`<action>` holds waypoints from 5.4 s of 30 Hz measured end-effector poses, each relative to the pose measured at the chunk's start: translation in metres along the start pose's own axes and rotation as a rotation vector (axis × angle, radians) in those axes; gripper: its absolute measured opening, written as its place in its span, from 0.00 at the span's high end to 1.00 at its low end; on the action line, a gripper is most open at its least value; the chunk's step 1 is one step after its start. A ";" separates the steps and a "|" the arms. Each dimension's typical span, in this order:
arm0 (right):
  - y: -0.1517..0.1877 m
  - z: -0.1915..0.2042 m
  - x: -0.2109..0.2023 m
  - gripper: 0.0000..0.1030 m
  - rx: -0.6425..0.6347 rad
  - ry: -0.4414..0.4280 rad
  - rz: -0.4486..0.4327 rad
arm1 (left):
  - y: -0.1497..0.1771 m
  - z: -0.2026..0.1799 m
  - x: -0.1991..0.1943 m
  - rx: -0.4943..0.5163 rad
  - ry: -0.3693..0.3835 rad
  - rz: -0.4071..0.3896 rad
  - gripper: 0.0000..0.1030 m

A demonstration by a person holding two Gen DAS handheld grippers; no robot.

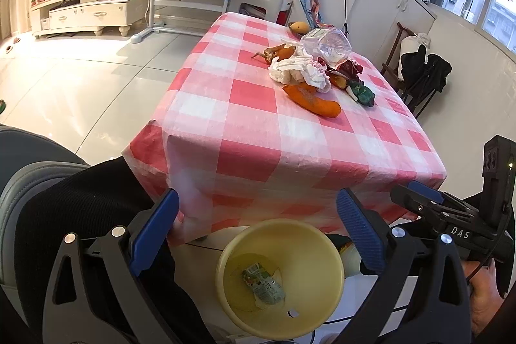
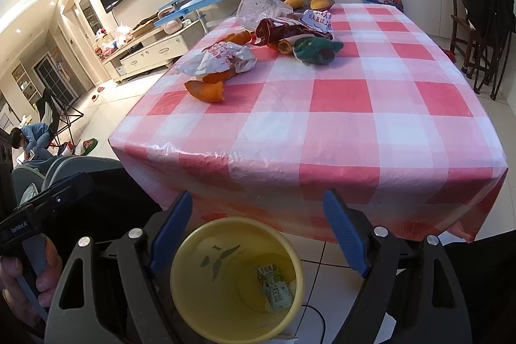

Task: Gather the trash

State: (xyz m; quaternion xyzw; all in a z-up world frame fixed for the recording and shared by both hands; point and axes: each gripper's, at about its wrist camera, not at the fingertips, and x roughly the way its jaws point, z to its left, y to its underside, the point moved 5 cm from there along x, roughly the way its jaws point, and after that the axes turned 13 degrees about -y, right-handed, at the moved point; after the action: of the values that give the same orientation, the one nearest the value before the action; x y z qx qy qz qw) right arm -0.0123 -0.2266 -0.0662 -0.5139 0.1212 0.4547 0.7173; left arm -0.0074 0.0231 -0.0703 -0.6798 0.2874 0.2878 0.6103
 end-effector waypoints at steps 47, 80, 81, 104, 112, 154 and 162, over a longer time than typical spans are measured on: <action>-0.002 0.019 0.005 0.22 -0.106 0.012 0.001 | 0.001 0.000 0.001 -0.001 0.000 0.002 0.08; -0.106 0.103 0.104 0.32 -0.530 0.053 0.044 | -0.002 0.016 0.000 -0.081 -0.001 -0.005 0.07; -0.111 0.099 0.112 0.39 -0.537 0.075 0.055 | -0.002 0.016 0.000 -0.081 -0.001 -0.005 0.07; -0.122 0.021 0.005 0.95 -0.077 -0.175 -0.127 | -0.031 0.000 0.014 -0.090 0.064 0.020 0.08; -0.101 -0.025 -0.008 0.94 0.119 -0.230 -0.168 | -0.069 -0.060 0.052 -0.045 0.173 0.129 0.29; -0.065 0.010 -0.040 0.94 0.174 -0.522 -0.166 | -0.055 -0.064 0.034 0.052 -0.012 0.104 0.86; -0.010 0.038 -0.031 0.94 0.207 -0.565 -0.046 | -0.025 -0.053 0.002 0.111 -0.050 0.084 0.86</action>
State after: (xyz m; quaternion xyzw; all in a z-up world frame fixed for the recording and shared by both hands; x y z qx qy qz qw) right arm -0.0324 -0.2112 -0.0231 -0.2937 -0.0491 0.5484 0.7814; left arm 0.0147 -0.0270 -0.0507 -0.6247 0.3159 0.3139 0.6414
